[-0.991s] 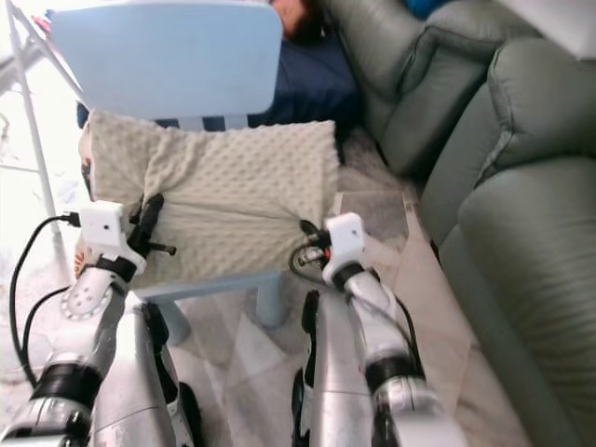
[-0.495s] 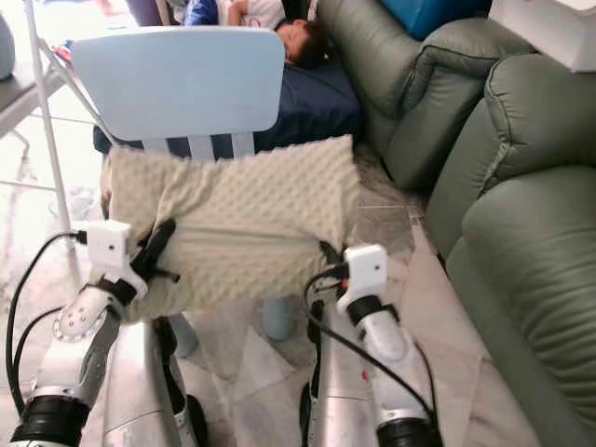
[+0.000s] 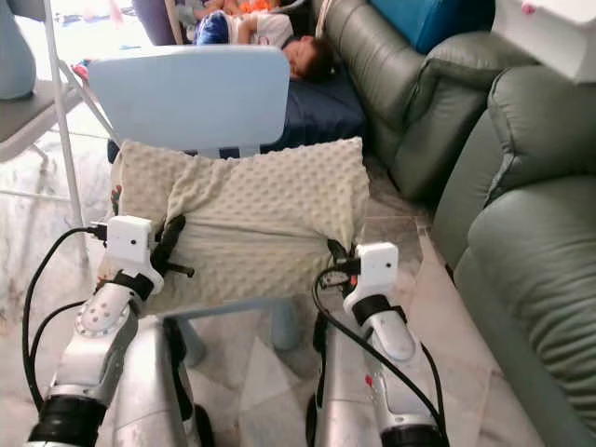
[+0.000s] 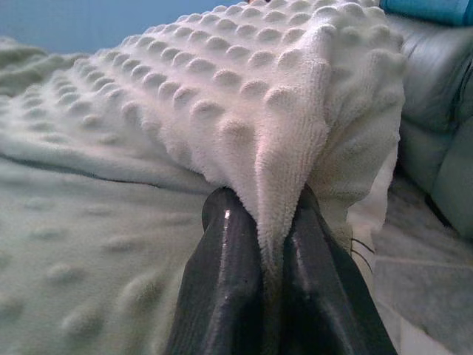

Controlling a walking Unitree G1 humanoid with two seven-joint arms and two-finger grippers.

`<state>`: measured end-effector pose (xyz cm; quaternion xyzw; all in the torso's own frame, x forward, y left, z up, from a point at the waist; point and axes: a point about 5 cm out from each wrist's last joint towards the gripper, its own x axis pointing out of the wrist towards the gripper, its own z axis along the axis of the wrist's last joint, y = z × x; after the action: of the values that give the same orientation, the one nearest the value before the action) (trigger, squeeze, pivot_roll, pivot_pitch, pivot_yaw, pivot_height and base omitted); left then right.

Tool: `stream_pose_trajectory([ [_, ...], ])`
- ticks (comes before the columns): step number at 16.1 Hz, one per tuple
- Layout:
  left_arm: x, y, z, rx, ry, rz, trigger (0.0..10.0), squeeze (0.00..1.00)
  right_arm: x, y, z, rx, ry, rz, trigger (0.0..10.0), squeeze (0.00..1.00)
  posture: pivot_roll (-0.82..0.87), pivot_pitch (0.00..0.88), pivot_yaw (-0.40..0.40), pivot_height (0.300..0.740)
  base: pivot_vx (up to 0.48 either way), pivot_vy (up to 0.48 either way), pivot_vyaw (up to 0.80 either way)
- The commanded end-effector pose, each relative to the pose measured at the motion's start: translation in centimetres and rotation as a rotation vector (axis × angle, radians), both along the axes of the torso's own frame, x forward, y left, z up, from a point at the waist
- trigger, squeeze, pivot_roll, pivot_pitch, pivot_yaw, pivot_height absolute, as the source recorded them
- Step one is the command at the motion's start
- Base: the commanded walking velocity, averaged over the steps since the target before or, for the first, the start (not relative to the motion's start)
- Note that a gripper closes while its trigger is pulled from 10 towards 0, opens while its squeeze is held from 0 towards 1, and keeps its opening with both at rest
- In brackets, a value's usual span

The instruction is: Move the pillow to the sofa

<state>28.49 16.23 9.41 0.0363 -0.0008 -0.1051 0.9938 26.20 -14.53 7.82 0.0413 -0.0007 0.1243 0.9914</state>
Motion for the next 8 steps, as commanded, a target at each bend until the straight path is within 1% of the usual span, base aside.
stream_pose_trajectory([
  [1, 0.35, 1.3, 0.48, 0.008, -0.016, 0.076, 10.0, 0.0, 0.12, -1.84, 0.8, 0.005, -0.024, -0.089, 10.0, 0.0, -0.03, 0.002, -0.004, 0.563, 0.0, 0.0, 0.0],
  [4, 0.71, 1.27, 0.53, 0.002, -0.011, 0.092, 10.0, 0.0, 0.31, -1.77, 0.98, 0.013, -0.019, -0.088, 10.0, 0.0, -0.04, 0.0, -0.003, 0.598, 0.0, 0.0, 0.0],
  [5, 0.73, 1.25, 0.52, 0.003, -0.011, 0.093, 10.0, 0.0, 0.32, -1.76, 1.0, 0.014, -0.018, -0.088, 10.0, 0.0, -0.04, 0.0, -0.003, 0.603, 0.0, 0.0, 0.0],
  [8, 0.85, 1.09, 0.17, 0.01, 0.003, 0.09, 10.0, 0.0, 0.26, -1.86, 0.95, 0.001, -0.011, -0.086, 10.0, 0.0, -0.04, 0.0, -0.005, 0.643, 0.0, 0.0, 0.0],
])
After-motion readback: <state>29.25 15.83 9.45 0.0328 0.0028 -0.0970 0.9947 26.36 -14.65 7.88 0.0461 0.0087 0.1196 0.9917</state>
